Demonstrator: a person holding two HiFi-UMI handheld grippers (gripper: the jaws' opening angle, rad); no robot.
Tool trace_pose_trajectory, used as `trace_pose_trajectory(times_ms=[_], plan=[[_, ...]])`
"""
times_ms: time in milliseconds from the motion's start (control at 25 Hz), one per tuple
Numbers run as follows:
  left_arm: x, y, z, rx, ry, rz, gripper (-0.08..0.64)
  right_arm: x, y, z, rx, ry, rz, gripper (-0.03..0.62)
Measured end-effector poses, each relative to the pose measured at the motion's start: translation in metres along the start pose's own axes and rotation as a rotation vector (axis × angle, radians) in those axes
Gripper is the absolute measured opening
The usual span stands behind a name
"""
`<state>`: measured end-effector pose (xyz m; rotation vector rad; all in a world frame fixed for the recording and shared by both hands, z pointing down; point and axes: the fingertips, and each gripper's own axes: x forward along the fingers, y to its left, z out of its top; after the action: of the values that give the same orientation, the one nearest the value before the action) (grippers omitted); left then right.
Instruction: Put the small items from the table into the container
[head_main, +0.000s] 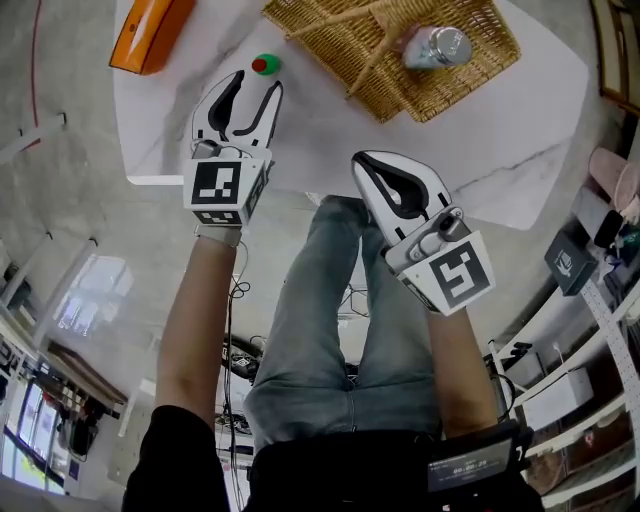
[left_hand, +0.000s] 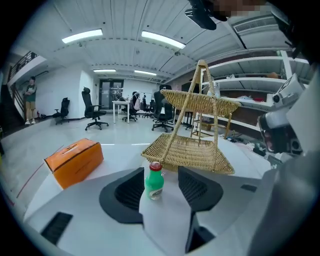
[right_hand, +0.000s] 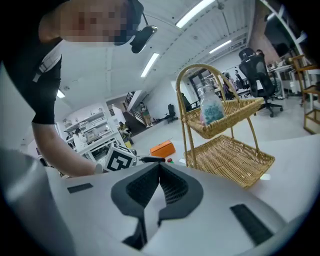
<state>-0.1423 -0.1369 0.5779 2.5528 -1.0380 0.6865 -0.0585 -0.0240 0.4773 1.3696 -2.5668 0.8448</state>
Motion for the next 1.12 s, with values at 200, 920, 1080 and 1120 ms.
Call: trace_pose_trajectory(times_ms=[200,920,1080,1120], plan=[[0.027,0.004,-0.014,0.004,0.024,-0.01,0.212,0.013,-0.006,-0.021,0.018,0.021,-0.007,0.009],[0.054,0.013,-0.033,-0.018,0.087,0.046,0.212,0.011,0.013,-0.03,0.072,0.017,0.013,0.009],[0.055,0.016,-0.033,-0.015,0.088,0.057,0.188,0.008,0.01,-0.028,0.074,0.015,0.006,0.009],[0.054,0.016,-0.033,-0.013,0.087,0.059,0.175,0.007,0.01,-0.028,0.075,0.013,0.004,0.009]])
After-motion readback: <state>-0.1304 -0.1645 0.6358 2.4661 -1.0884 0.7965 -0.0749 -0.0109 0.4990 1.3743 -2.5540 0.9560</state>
